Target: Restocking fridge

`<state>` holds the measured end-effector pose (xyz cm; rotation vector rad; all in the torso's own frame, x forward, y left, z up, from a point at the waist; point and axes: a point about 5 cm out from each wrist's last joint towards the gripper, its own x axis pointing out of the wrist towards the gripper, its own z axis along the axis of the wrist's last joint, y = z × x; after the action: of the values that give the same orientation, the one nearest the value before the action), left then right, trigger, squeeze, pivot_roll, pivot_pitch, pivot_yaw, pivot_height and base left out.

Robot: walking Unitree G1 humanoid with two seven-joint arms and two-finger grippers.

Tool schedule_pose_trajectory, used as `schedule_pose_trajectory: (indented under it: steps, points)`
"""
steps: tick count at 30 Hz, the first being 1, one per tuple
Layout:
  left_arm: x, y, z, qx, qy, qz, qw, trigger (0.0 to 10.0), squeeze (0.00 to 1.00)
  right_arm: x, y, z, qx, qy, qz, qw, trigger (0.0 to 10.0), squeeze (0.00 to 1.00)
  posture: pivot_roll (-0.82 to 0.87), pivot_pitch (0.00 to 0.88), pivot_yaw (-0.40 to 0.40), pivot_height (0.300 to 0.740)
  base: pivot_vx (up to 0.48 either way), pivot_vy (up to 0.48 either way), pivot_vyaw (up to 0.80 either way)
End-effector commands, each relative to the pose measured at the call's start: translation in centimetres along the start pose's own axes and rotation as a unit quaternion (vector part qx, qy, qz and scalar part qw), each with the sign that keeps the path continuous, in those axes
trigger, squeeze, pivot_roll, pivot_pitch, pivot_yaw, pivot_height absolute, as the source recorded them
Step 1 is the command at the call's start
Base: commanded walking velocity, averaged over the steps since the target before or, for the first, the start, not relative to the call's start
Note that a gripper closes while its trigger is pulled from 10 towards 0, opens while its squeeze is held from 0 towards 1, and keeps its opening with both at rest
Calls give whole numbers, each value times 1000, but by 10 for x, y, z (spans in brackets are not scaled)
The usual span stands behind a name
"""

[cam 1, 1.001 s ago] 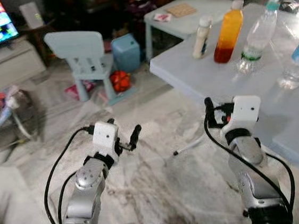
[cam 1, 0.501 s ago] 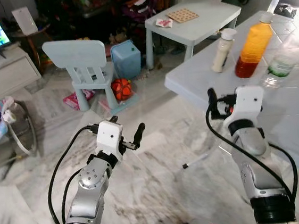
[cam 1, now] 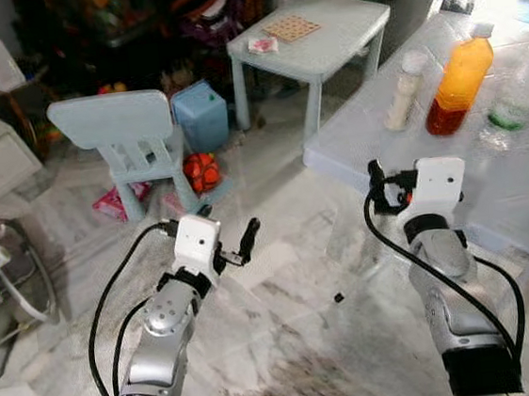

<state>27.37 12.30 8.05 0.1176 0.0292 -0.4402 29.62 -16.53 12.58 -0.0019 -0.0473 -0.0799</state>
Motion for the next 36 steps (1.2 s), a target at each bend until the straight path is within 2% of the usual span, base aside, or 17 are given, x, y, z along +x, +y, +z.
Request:
schedule_pose_trajectory:
  steps: [1, 6, 15, 26, 30, 34, 36]
  points:
    - [2, 1, 3, 1, -6, 5, 1000, 10000, 0, 3, -3, 3, -8, -6, -2, 1000, 10000, 0, 14, 65, -3, 740, 431, 0, 0]
    - [2, 1, 3, 1, -8, 5, 1000, 10000, 0, 6, -4, 6, -11, -12, -6, 1000, 10000, 0, 17, 66, -5, 740, 432, 0, 0]
    - [2, 0, 4, 5, -10, 5, 1000, 10000, 0, 2, 0, 2, -13, -8, -5, 1000, 10000, 0, 17, 66, -5, 740, 347, 0, -739]
    - [1, 1, 4, 1, -13, 9, 1000, 10000, 0, 1, 6, 2, -21, -14, 2, 1000, 10000, 0, 21, 72, -8, 740, 0, 0, -84]
    - [2, 0, 4, 1, -14, 8, 1000, 10000, 0, 7, 8, 6, -27, -28, 1, 999, 10000, 0, 26, 73, -9, 740, 0, 0, 0]
    - [2, -1, 7, 4, -17, 6, 1000, 10000, 0, 25, 12, 17, -31, -48, 1, 998, 10000, 0, 43, 81, -10, 740, 0, 0, 0]
    - [1, 0, 8, 5, -17, 6, 1000, 10000, 0, 28, 12, 19, -34, -51, -1, 998, 10000, 0, 62, 88, -11, 740, 0, 0, 0]
